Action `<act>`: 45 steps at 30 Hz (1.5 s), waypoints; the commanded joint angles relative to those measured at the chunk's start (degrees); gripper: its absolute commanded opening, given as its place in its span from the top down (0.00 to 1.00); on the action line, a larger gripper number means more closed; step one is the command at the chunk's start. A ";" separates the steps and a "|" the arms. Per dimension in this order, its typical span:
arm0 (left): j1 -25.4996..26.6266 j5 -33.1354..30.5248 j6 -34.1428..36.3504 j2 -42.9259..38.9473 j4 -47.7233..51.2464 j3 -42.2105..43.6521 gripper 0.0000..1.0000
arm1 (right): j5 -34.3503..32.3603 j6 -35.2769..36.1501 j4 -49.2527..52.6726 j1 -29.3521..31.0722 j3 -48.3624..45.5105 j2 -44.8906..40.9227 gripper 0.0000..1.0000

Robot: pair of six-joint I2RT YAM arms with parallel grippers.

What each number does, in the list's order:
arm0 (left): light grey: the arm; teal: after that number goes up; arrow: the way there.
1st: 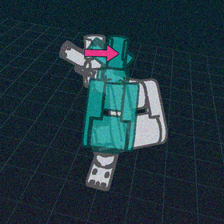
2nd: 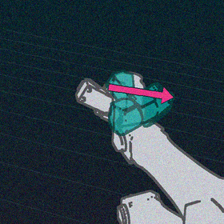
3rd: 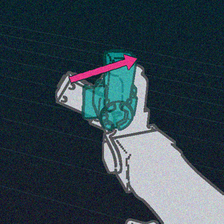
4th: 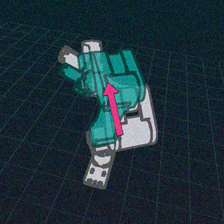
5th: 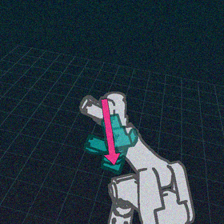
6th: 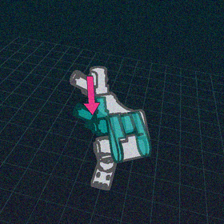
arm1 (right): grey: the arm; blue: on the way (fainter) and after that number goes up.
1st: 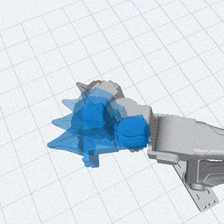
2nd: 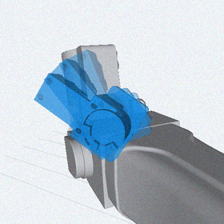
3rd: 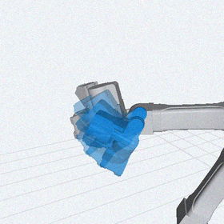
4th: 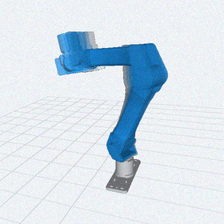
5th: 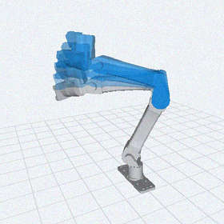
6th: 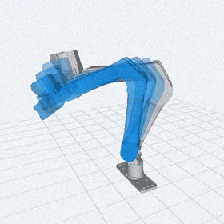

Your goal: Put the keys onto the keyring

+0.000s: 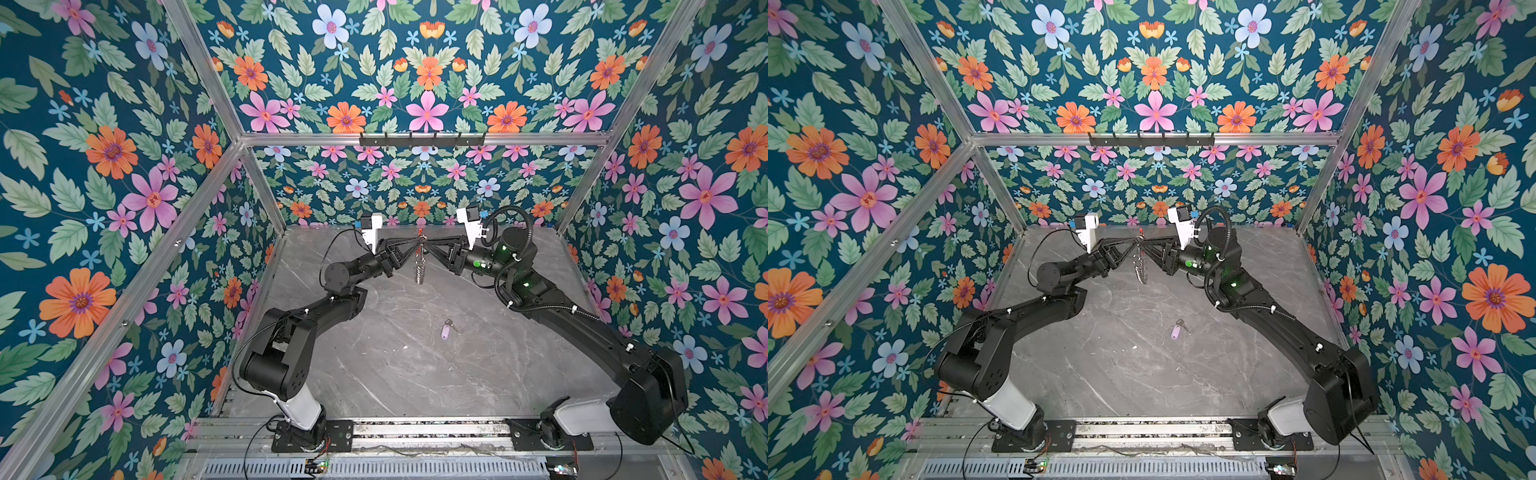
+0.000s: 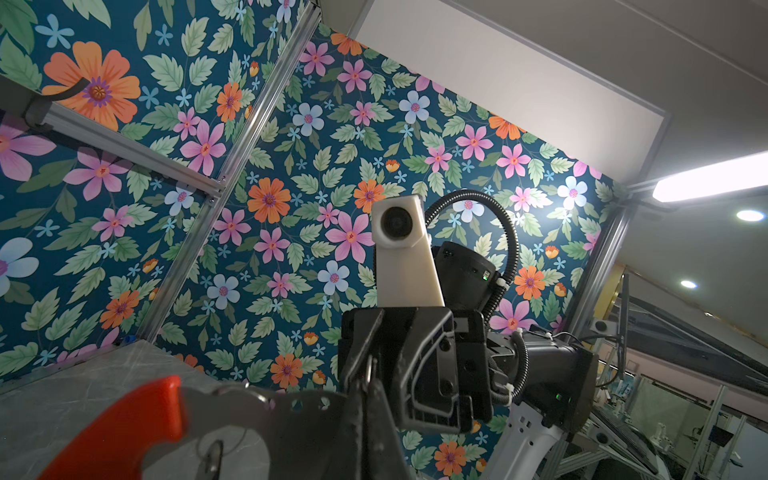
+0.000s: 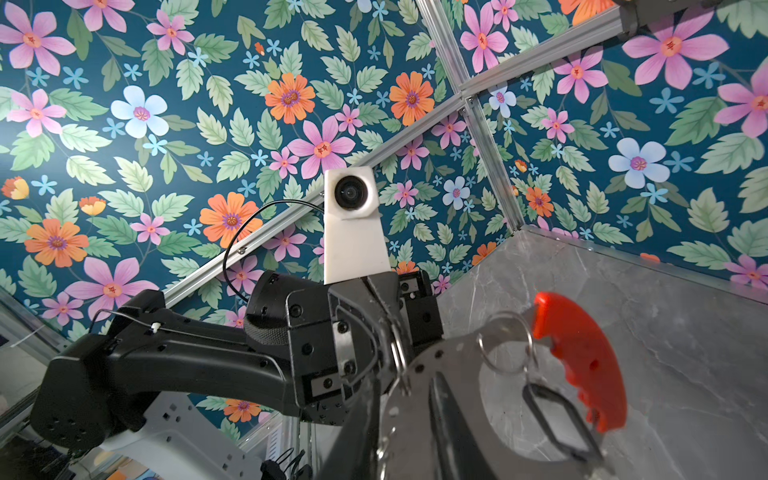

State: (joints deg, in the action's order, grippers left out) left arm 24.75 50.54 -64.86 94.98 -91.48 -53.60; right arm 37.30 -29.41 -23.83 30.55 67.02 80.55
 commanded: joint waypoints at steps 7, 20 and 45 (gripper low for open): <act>0.03 -0.79 -0.62 -0.02 -4.49 -0.01 1.00 | 0.93 -1.47 -4.19 0.28 0.80 0.66 1.00; -1.05 4.60 8.15 -2.59 1.64 1.57 0.76 | -0.02 10.01 12.27 0.22 5.14 -1.19 1.00; -0.46 10.79 68.65 -12.04 75.79 -10.01 0.67 | -9.53 46.11 57.28 3.29 22.27 4.22 1.00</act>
State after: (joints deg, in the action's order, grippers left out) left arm 24.01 59.31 2.52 82.72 -15.92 -63.00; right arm 27.77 14.70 34.04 33.69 89.23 85.21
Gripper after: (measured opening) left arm 0.327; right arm 0.051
